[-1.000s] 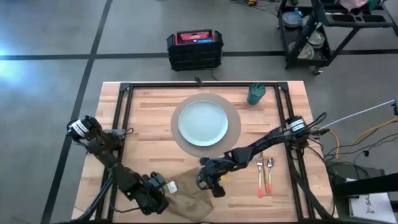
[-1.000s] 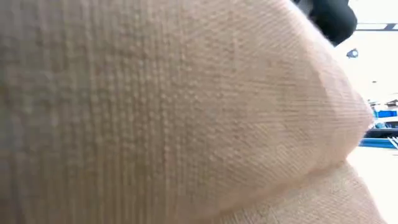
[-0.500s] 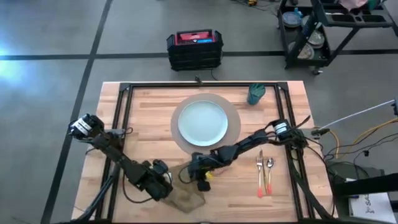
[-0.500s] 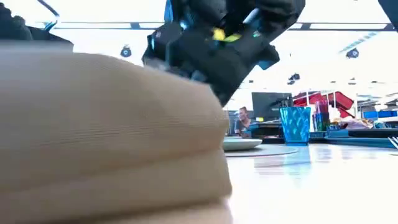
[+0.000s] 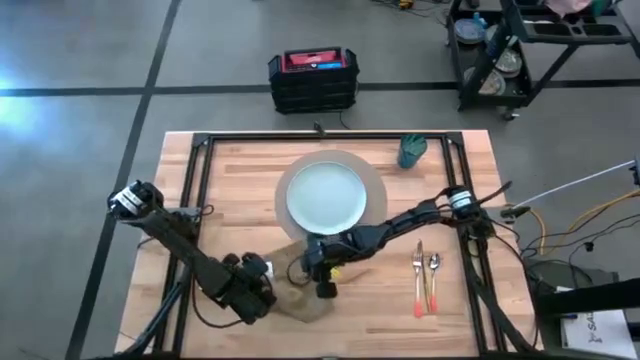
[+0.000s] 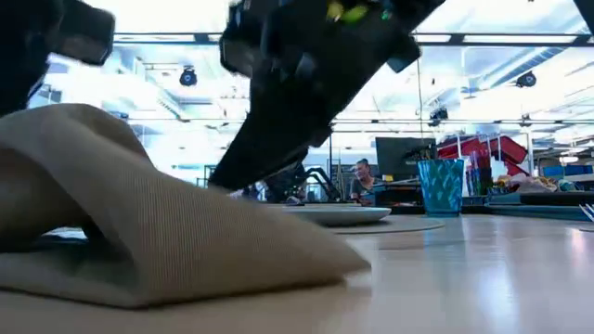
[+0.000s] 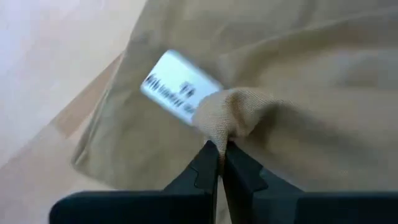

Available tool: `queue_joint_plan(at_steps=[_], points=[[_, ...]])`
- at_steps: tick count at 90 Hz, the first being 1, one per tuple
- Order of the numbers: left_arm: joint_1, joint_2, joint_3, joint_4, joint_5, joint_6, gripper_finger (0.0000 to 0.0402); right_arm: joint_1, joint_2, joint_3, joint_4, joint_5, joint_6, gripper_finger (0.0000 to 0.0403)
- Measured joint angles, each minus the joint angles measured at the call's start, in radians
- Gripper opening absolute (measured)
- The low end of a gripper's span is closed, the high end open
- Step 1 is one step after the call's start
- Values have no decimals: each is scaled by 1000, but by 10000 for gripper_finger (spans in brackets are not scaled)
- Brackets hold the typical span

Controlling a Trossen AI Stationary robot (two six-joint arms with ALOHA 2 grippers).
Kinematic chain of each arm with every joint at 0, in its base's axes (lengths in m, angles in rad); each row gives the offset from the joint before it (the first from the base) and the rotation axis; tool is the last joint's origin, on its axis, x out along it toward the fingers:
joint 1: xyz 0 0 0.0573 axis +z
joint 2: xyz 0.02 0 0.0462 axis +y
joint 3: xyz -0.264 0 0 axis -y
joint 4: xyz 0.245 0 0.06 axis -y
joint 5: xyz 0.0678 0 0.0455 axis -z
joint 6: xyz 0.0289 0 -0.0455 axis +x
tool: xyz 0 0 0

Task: Set table place
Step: Fold the brown table napkin

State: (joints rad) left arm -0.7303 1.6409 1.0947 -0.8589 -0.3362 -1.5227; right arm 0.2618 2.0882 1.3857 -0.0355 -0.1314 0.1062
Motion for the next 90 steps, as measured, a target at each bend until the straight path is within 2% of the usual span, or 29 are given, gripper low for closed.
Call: queue_joint_plan(at_steps=[12,37,60,90], points=[[-2,0,64,9,-17,52,0,24,24,1,37,-1,5,124],[-24,0,154,85,-12,137,0,14,69,0,108,2,8,126],[-62,5,124,236,-1,173,0,-21,71,1,143,3,-9,147],[-69,68,120,238,6,108,0,-51,76,28,148,-12,-43,150]])
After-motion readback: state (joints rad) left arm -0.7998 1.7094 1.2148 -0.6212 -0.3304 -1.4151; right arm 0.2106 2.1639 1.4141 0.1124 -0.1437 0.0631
